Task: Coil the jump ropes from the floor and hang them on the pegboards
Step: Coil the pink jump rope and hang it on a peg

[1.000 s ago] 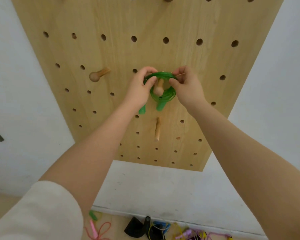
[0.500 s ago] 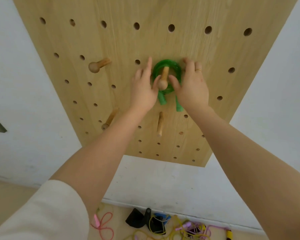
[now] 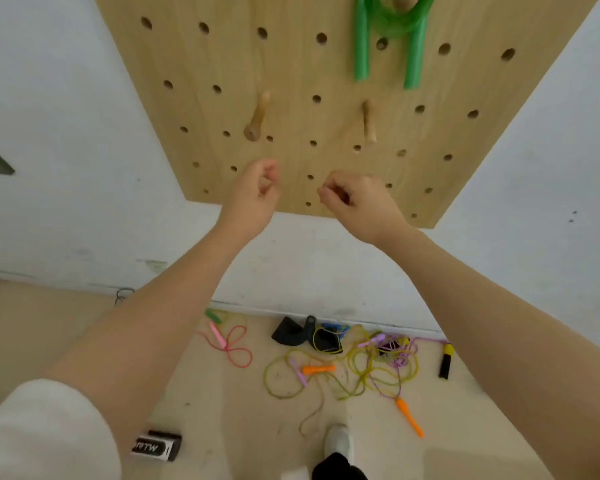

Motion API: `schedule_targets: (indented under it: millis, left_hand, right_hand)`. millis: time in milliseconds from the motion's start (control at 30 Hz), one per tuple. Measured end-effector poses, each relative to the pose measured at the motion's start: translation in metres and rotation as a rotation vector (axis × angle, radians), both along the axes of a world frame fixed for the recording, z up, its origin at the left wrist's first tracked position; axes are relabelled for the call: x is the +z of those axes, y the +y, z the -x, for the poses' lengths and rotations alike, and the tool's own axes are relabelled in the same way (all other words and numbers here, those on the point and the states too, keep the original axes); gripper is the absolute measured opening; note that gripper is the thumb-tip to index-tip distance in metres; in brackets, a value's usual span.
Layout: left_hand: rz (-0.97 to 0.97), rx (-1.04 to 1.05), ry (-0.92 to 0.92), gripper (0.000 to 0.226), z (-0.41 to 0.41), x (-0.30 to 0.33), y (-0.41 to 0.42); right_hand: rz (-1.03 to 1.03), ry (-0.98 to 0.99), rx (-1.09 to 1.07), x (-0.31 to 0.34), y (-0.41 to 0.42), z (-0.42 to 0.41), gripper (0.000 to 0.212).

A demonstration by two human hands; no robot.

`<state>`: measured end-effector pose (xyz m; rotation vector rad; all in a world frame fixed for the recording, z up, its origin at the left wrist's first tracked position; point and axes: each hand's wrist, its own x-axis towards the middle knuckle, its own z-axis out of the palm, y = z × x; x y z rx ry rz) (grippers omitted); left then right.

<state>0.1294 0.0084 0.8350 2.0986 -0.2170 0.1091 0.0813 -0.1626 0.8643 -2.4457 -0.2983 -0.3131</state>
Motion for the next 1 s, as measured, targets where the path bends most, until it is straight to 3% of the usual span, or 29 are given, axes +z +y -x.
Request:
schedule_targets:
  millis: [200,300,500,700,767,1000]
  left_hand:
    - [-0.005,0.093,0.382,0.021,0.037,-0.153,0.064]
    - [0.011,0.162,0.520,0.017,0.045,-0.241,0.081]
    - [-0.150,0.176,0.645,0.024,0.058,-0.422,0.114]
    - [-0.154,0.356,0.777,0.033,0.052,-0.606,0.164]
    - [-0.185,0.394,0.798,0.035,0.044,-0.662,0.181]
    - [-0.183,0.498,0.722,0.032,0.003,-0.795,0.212]
  right_hand:
    - [0.199,0.530,0.116,-0.137,0.039,-0.005,0.018]
    - [0.288,0.687,0.095,-0.229,0.045,-0.014,0.019]
    - [0.566,0.942,0.202,-0.444,0.065,-0.027,0.016]
    - [0.640,0.981,0.284,-0.653,0.113,-0.035,0.037]
    - [0.575,0.977,0.304,-0.705,0.137,-0.046,0.048]
    - [0.266,0.686,0.345,-0.845,0.223,-0.093,0.048]
